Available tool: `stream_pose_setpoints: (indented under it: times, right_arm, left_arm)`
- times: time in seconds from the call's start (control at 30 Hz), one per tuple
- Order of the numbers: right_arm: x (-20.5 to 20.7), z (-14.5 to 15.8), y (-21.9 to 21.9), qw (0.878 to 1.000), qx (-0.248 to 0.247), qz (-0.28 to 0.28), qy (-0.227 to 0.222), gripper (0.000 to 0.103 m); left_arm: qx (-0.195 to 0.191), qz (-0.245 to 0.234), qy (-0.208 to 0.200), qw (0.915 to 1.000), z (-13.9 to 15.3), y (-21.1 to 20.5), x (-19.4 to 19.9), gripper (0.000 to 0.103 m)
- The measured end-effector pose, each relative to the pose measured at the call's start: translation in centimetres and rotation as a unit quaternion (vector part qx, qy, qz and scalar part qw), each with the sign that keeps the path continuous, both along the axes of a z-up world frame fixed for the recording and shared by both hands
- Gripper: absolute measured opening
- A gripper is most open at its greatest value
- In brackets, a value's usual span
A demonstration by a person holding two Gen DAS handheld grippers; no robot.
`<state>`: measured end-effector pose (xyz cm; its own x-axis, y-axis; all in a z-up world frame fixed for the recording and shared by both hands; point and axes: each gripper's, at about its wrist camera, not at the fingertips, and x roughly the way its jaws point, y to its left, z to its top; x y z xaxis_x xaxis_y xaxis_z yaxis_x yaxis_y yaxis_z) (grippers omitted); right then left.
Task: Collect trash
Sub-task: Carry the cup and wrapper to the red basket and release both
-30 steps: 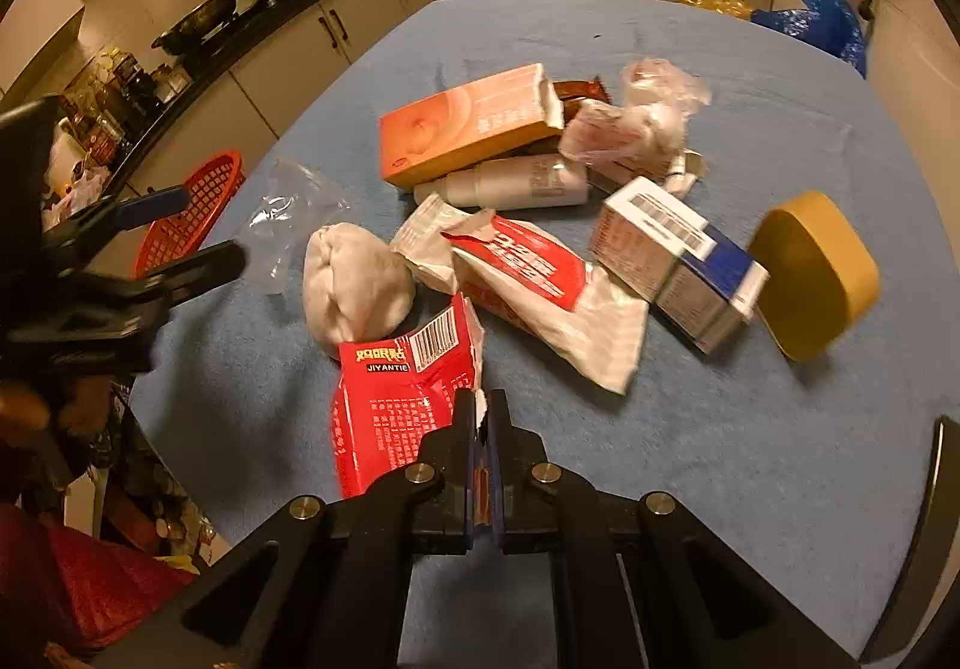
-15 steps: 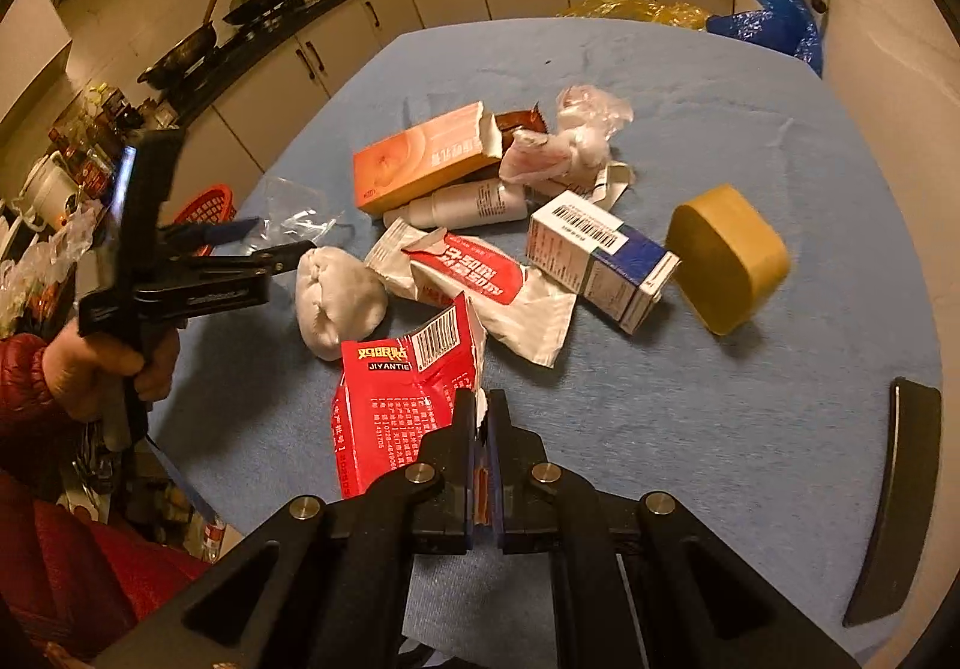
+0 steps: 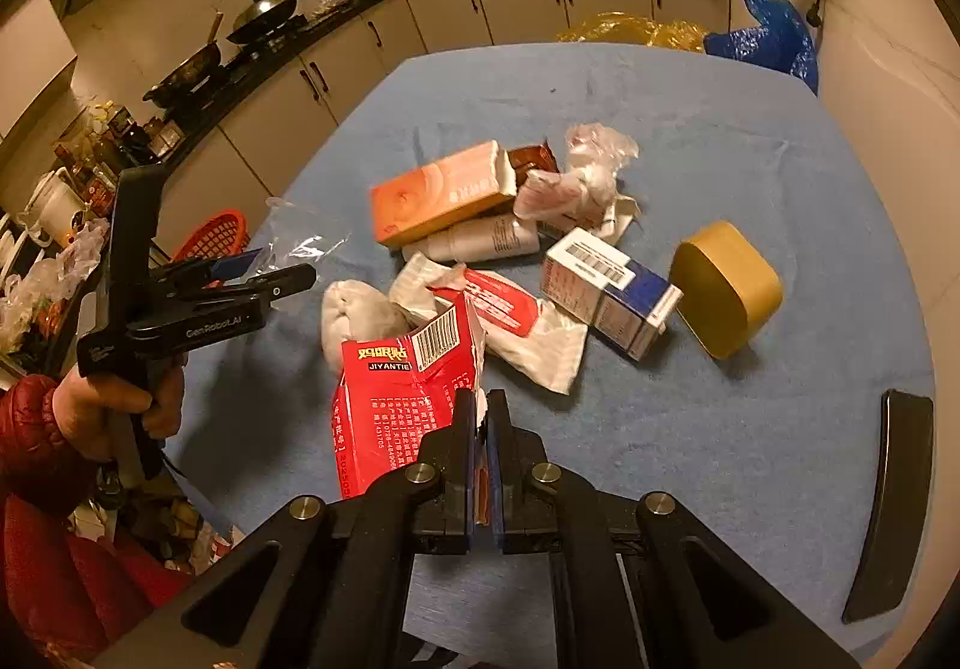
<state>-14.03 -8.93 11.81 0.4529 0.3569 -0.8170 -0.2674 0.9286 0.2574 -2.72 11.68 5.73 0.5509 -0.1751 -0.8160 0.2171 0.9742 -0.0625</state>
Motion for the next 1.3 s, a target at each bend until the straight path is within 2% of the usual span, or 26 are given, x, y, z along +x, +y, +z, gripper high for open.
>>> stream_pose_setpoints:
  times: [0.3, 0.67, 1.0, 1.3]
  right_arm:
    - [0.5, 1.1, 1.4, 1.000, 0.005, 0.006, -0.014, 0.004]
    - [1.9, 2.3, 4.8, 0.999, 0.011, 0.036, -0.021, 0.004]
    - [3.3, 3.4, 10.6, 0.995, 0.006, 0.095, -0.034, 0.004]
    - [4.7, 4.3, 17.8, 0.987, 0.002, 0.153, -0.044, 0.004]
  left_arm:
    - [-0.018, 0.012, -0.023, 0.9995, 2.8, 0.5, -1.7, 0.061]
    - [-0.028, 0.051, -0.046, 0.9973, 5.0, 3.7, -3.8, 0.061]
    - [-0.027, 0.105, -0.069, 0.9918, 6.5, 9.0, -5.8, 0.061]
    - [-0.026, 0.164, -0.071, 0.9836, 6.6, 15.1, -6.9, 0.061]
